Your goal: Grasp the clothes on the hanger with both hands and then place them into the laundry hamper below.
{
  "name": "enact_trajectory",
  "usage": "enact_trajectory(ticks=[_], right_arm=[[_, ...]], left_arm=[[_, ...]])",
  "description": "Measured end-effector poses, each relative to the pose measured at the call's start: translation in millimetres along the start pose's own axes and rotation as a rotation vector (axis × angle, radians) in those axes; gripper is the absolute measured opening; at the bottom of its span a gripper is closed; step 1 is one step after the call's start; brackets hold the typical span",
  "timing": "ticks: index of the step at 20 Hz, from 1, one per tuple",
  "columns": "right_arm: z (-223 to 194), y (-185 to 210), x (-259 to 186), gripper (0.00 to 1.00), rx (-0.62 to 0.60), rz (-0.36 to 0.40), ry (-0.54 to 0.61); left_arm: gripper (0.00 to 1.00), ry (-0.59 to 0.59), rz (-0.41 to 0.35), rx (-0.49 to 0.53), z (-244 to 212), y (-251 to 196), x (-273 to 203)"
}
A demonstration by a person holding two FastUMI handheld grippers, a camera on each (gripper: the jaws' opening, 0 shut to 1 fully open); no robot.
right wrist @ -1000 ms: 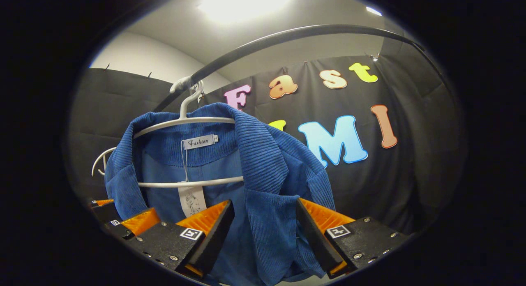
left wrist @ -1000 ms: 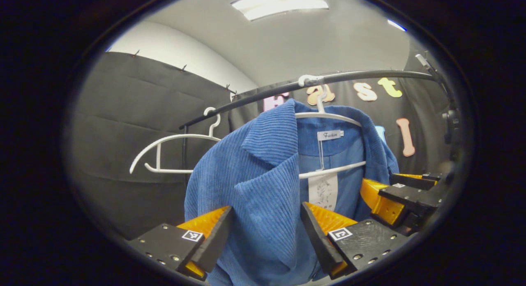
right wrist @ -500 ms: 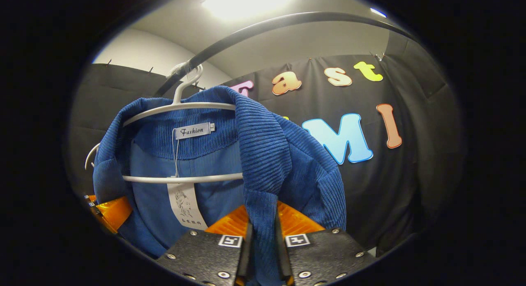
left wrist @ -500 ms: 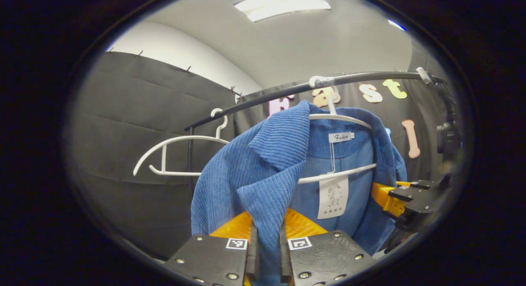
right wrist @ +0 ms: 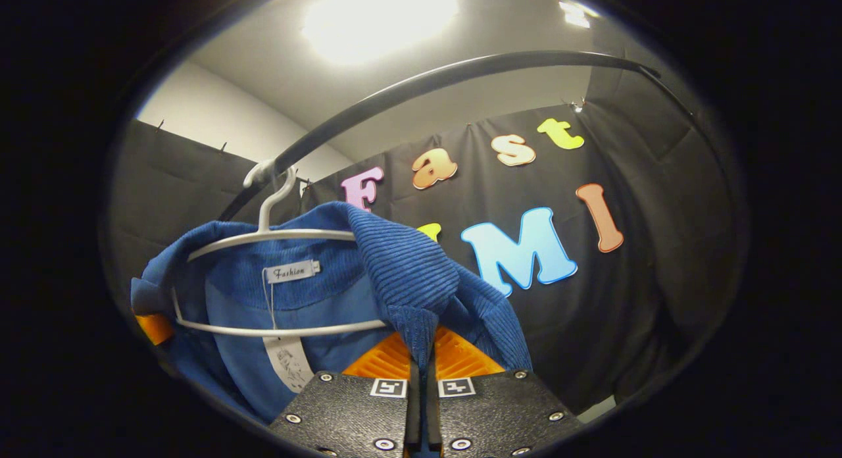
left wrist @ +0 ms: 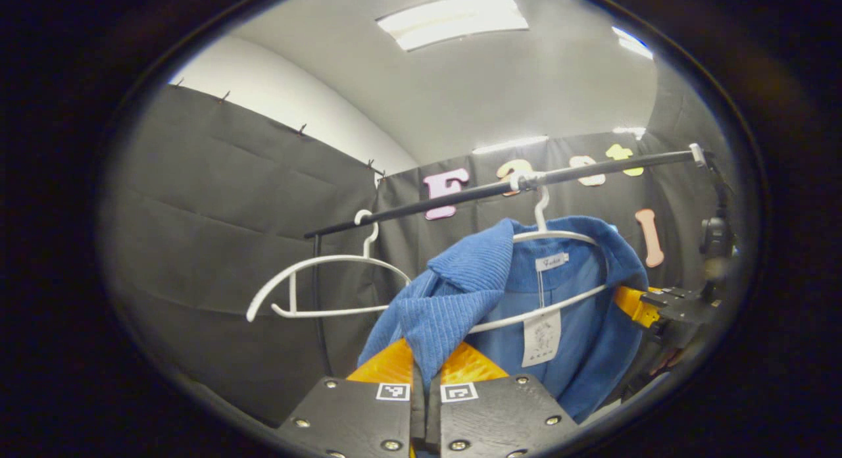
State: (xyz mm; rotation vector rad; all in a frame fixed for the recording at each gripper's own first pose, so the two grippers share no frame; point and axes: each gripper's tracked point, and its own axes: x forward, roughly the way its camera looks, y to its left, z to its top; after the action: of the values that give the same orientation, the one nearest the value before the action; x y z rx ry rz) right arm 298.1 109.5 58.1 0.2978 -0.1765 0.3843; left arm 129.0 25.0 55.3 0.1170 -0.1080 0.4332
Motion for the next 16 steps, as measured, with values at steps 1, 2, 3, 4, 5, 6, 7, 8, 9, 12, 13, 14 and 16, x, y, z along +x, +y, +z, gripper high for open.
enact_trajectory(ticks=[1, 2, 3, 4, 5, 6, 7, 8, 9, 12, 13, 14, 16], right_arm=[[7, -7, 3, 0.03, 0.018, -0.017, -0.017], [13, -14, 7, 0.02, 0.034, -0.027, -0.03], [18, -20, 10, 0.03, 0.041, -0.037, -0.042], [23, -26, 12, 0.03, 0.043, -0.047, -0.05], [28, -31, 14, 0.03, 0.043, -0.055, -0.059], [33, -35, 16, 0.03, 0.042, -0.063, -0.071], [37, -39, 19, 0.03, 0.04, -0.07, -0.08], [41, -41, 22, 0.01, 0.038, -0.073, -0.086], [44, -44, 26, 0.03, 0.034, -0.076, -0.089], [46, -50, 37, 0.03, 0.023, -0.087, -0.086], [45, -51, 42, 0.03, 0.023, -0.087, -0.084], [44, -52, 46, 0.03, 0.018, -0.085, -0.081], [41, -54, 54, 0.03, -0.009, -0.087, -0.075]], left_arm=[[0.02, -0.006, 0.002, -0.001, 5, 6, 1], [0.07, -0.007, -0.001, -0.006, 8, 11, 2], [0.07, -0.004, -0.007, -0.011, 9, 14, 3], [0.07, -0.004, -0.013, -0.018, 13, 19, 4], [0.07, -0.008, -0.016, -0.022, 18, 22, 4], [0.07, -0.023, -0.012, -0.018, 25, 28, 5], [0.07, -0.038, -0.01, -0.012, 33, 36, 7], [0.07, -0.053, -0.01, -0.009, 41, 42, 9], [0.07, -0.068, -0.013, -0.009, 49, 47, 11], [0.07, -0.095, -0.023, -0.015, 68, 63, 24], [0.02, -0.101, -0.027, -0.01, 72, 68, 28], [0.02, -0.108, -0.034, -0.002, 76, 70, 33], [0.02, -0.116, -0.067, 0.011, 80, 72, 45]])
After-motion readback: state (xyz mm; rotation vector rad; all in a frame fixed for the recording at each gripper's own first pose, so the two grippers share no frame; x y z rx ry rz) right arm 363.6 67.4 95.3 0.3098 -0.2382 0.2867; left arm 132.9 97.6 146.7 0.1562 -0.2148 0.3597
